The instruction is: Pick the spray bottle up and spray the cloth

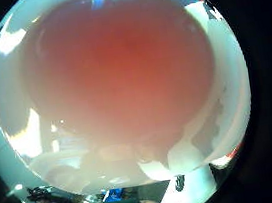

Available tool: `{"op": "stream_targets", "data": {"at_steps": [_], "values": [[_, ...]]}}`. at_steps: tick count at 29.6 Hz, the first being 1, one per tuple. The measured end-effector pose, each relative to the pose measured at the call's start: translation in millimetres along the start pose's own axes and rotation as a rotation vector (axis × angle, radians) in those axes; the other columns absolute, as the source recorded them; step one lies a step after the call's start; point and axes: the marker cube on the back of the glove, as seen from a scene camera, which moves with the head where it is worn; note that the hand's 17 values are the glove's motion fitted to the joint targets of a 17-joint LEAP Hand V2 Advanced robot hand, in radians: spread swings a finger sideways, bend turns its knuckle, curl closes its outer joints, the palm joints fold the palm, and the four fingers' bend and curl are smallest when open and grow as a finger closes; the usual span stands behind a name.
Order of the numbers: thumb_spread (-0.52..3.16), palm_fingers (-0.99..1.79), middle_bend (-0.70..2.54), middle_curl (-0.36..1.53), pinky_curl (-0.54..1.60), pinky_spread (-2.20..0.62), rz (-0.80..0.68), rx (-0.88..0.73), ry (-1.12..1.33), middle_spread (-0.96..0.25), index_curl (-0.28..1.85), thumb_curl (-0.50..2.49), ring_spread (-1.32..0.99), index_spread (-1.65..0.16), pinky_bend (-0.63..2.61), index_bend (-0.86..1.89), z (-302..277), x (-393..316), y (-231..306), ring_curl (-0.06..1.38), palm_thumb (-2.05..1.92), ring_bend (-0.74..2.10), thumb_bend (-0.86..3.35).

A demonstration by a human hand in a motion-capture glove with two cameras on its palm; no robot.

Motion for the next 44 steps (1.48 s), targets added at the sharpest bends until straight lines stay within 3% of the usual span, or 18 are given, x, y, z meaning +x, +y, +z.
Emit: {"op": "stream_targets", "data": {"at_steps": [9, 17, 25, 33, 44], "values": [[0.31, 1.3, 0.56, 0.57, 0.39, -0.28, -0.011, -0.005, 0.013, -0.21, 0.56, 0.87, -0.2, -0.33, 0.44, 0.17, 4, -7, -1, 0.48, 0.99, 0.65, -0.03], [0.32, 1.27, 0.55, 0.57, 0.39, -0.27, 0.07, -0.076, 0.015, -0.21, 0.56, 0.87, -0.2, -0.33, 0.44, 0.18, 11, 11, 7, 0.48, 0.99, 0.64, -0.02], [0.42, 0.96, 0.56, 0.55, 0.32, -0.06, 0.196, -0.19, 0.062, -0.19, 0.55, 0.84, -0.2, -0.33, 0.14, 0.16, 21, 34, 21, 0.45, 0.96, 0.55, -0.04], [0.63, 0.9, 0.46, 0.5, 0.26, 0.05, 0.251, -0.27, 0.109, -0.17, 0.48, 0.78, -0.19, -0.32, 0.12, 0.12, 28, 54, 34, 0.43, 0.89, 0.55, -0.04], [0.88, 0.55, 0.23, 0.41, 0.28, 0.16, 0.27, -0.356, 0.044, -0.11, 0.41, 0.64, -0.14, -0.35, 0.21, 0.13, 31, 56, 72, 0.39, 0.77, 0.44, -0.04]]}}
